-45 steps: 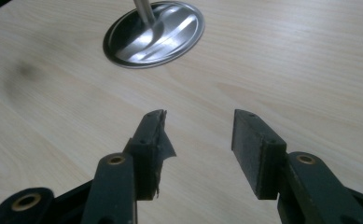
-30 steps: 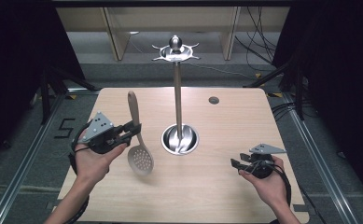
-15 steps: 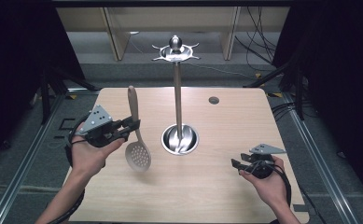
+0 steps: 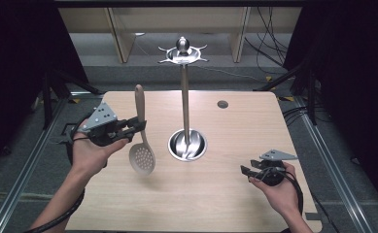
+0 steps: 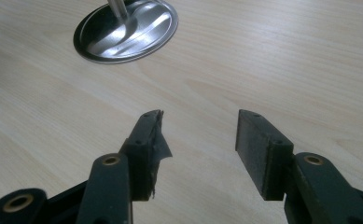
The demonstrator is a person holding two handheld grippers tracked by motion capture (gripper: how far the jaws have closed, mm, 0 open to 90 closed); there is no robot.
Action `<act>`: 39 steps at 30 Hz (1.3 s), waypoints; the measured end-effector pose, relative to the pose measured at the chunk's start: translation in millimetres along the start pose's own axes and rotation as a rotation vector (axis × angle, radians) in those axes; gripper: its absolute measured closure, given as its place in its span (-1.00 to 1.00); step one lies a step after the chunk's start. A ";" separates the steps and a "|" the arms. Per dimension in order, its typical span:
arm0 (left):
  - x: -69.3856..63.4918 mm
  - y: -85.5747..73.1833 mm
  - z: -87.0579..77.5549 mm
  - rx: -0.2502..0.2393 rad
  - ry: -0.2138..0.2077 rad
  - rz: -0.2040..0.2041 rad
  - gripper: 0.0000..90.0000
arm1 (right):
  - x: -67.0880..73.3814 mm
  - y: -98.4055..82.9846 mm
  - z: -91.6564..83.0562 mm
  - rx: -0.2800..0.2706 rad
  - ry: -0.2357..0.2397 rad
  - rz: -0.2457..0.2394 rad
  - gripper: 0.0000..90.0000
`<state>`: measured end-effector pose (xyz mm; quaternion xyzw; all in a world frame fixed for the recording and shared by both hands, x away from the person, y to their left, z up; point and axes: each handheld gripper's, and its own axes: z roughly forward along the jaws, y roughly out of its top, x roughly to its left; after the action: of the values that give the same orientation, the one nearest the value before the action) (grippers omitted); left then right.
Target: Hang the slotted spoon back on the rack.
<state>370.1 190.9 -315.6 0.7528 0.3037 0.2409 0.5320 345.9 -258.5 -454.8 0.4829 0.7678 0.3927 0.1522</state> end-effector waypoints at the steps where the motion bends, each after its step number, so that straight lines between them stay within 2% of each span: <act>1: 1.0 0.6 -0.5 0.007 0.000 0.004 0.66 | -0.1 0.0 0.0 0.000 0.000 0.000 0.14; 4: 3.8 1.6 -0.3 0.010 -0.003 0.004 0.66 | -0.1 0.3 -1.5 0.010 -0.012 -0.005 0.14; 5: 4.6 1.8 0.0 0.011 -0.007 0.004 0.66 | 0.2 0.0 0.1 0.000 0.000 0.000 0.14; 8: 6.3 2.7 0.4 0.017 -0.008 0.010 0.66 | 0.2 -0.1 0.2 -0.001 -0.003 0.000 0.14; 9: 6.7 3.1 0.5 0.019 -0.010 0.011 0.66 | 0.0 0.3 -1.7 0.013 -0.014 -0.004 0.14; 16: 10.0 5.8 0.4 0.022 -0.017 0.009 0.66 | -0.4 -0.1 0.1 -0.009 -0.012 -0.010 0.14; 18: 10.7 6.5 0.5 0.023 -0.017 0.009 0.66 | -0.6 0.5 -1.8 0.007 -0.026 -0.018 0.14; 25: 12.6 10.1 1.5 0.025 -0.024 0.011 0.66 | -0.4 -0.2 0.4 -0.010 -0.012 -0.015 0.14; 27: 13.3 11.6 2.0 0.028 -0.025 0.014 0.66 | -0.7 0.2 -1.2 0.005 -0.026 -0.024 0.14; 39: 16.5 17.9 5.2 0.027 -0.039 0.016 0.66 | -0.8 0.2 -1.4 0.008 -0.025 -0.017 0.13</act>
<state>388.8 194.8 -299.6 0.7670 0.2905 0.2265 0.5254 345.6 -259.8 -453.9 0.4818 0.7715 0.3821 0.1634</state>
